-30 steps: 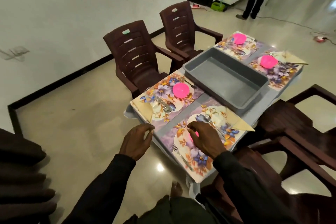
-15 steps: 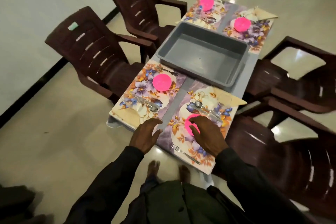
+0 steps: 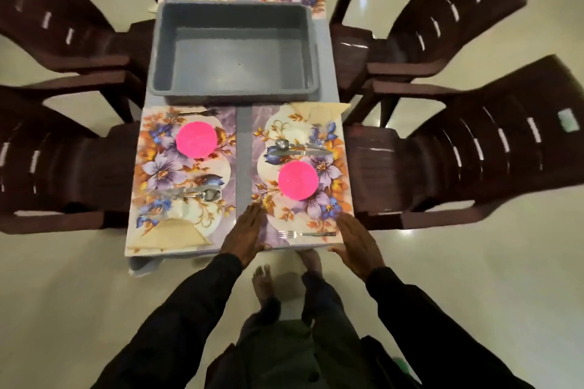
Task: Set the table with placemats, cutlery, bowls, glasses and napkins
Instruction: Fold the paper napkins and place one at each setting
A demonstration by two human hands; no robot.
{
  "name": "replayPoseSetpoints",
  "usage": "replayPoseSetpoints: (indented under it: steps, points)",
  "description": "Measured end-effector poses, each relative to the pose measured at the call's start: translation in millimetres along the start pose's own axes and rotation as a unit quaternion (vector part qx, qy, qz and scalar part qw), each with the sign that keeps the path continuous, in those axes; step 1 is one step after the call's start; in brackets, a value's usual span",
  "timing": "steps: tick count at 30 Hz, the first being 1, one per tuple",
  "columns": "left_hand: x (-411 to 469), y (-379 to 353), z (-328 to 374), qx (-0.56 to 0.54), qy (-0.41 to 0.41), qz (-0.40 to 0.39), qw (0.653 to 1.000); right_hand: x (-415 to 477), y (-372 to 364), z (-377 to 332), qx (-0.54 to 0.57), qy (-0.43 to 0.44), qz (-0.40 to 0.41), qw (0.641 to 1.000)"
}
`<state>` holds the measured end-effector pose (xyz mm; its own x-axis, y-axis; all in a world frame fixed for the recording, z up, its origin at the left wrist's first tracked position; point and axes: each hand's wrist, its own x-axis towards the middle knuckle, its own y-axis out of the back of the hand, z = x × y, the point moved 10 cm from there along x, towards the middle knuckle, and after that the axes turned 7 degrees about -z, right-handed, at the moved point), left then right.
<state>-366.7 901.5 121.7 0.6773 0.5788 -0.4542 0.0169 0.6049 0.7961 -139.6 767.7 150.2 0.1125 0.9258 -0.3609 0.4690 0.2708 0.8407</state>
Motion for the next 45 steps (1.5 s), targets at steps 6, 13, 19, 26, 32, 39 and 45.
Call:
replayPoseSetpoints:
  steps: [6,13,19,26,32,39,45]
  points:
    - [12,-13,-8,0.091,-0.036,-0.037,0.995,15,-16,17,-0.005,-0.013,-0.027,1.000]
    - [13,-16,-12,0.084,-0.048,-0.051,0.994,16,-8,14,0.013,0.009,0.014,1.000]
    - [10,-18,-14,0.078,-0.044,-0.048,0.995,17,-10,21,0.019,0.012,0.005,1.000]
    - [12,-25,-19,0.046,-0.045,-0.062,0.996,20,-6,19,0.020,0.020,0.006,1.000]
    - [13,-34,-24,0.017,-0.048,-0.050,0.997,22,-6,24,0.029,0.030,0.020,0.999]
    - [19,26,-14,-0.075,-0.022,-0.002,0.997,36,55,47,0.084,0.058,0.069,0.992]
    - [82,133,-18,-0.083,-0.044,0.139,0.986,170,153,50,-0.035,0.175,0.154,0.972]
